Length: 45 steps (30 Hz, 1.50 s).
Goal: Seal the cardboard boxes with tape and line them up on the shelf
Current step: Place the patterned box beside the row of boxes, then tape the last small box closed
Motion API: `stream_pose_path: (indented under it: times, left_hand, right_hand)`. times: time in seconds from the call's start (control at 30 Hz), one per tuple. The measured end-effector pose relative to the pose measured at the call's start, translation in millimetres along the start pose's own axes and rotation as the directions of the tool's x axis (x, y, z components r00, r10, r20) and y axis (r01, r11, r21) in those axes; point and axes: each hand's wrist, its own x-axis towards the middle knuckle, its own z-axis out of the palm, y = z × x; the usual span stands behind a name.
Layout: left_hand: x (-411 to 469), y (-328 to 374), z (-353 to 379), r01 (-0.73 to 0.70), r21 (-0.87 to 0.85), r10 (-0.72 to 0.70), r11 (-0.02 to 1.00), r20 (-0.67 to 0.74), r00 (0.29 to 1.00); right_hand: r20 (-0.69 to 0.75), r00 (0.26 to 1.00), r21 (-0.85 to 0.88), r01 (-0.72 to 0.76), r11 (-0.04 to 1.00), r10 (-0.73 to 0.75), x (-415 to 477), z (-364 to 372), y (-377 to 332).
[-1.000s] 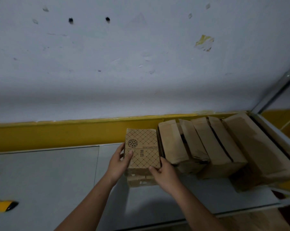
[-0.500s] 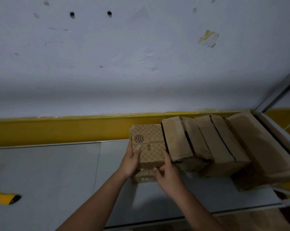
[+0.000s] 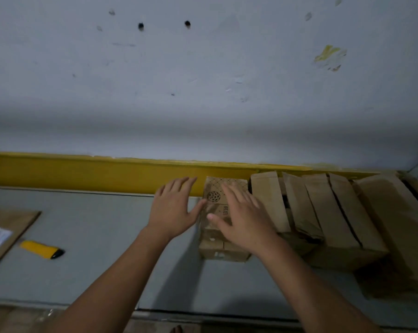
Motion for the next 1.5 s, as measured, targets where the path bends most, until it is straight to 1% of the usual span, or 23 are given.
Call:
stream_pose_path:
  times: [0.1,0.17,0.3,0.4,0.5,0.6,0.7,0.8,0.93,1.07,1.23,1.37,1.5]
  left_hand:
    - [-21.4,-17.7,-23.0,0.068,0.076,-0.068,0.995,0.002,0.998]
    - [-44.3,-32.8,-39.6,0.132,0.121,-0.131,0.984,-0.014,0.991]
    - [-102.8,-67.4,-77.3,0.311,0.238,-0.309,0.920,-0.045,0.950]
    - [-154.0,-97.2,-107.3,0.438,0.285,-0.431,0.853,-0.090,0.898]
    - [-207.2,-127.7,-134.8,0.561,0.289,-0.551,0.775,-0.124,0.825]
    - [-260.0,-161.8,-156.9,0.648,0.296,-0.631,0.702,-0.163,0.758]
    - [-313.0,-200.9,-175.6,0.721,0.288,-0.694,0.630,-0.206,0.690]
    - [-360.9,-243.1,-193.3,0.762,0.275,-0.736,0.586,-0.214,0.643]
    - [-411.6,-296.6,-215.4,0.810,0.235,-0.771,0.537,-0.253,0.585]
    - [-453.5,-351.8,-235.4,0.841,0.222,-0.798,0.494,-0.268,0.539]
    - [-487.3,-426.8,-244.5,0.852,0.228,-0.806,0.471,-0.280,0.521]
    - [-488.5,-497.8,-245.6,0.859,0.214,-0.817,0.464,-0.270,0.509]
    - [-469.4,-573.1,-249.8,0.860,0.198,-0.828,0.470,-0.238,0.507]
  right_hand:
    - [0.079,0.988,-0.051,0.137,0.989,-0.133,15.6,6.1,-15.0]
    - [0.119,0.963,-0.061,0.251,0.966,-0.243,25.7,13.8,-34.4]
    - [0.191,0.861,-0.030,0.486,0.874,-0.472,43.4,31.8,-89.6]
    - [0.231,0.778,-0.007,0.602,0.798,-0.585,50.4,48.1,-137.9]
    - [0.267,0.712,0.012,0.672,0.741,-0.650,50.0,66.0,-191.2]
    - [0.298,0.634,0.024,0.742,0.669,-0.714,45.3,86.6,-252.3]
    - [0.299,0.557,0.018,0.809,0.588,-0.775,40.8,114.9,-320.3]
    - [0.319,0.496,0.015,0.849,0.528,-0.808,36.2,149.9,-393.8]
    - [0.336,0.403,0.059,0.893,0.446,-0.851,23.4,190.4,-496.0]
    - [0.315,0.345,0.092,0.916,0.390,-0.884,14.4,222.6,-582.5]
    - [0.333,0.306,0.100,0.929,0.357,-0.892,28.7,260.8,-653.2]
    - [0.349,0.297,0.102,0.931,0.351,-0.889,61.9,295.0,-699.7]
    - [0.360,0.311,0.144,0.913,0.382,-0.879,112.3,328.3,-743.8]
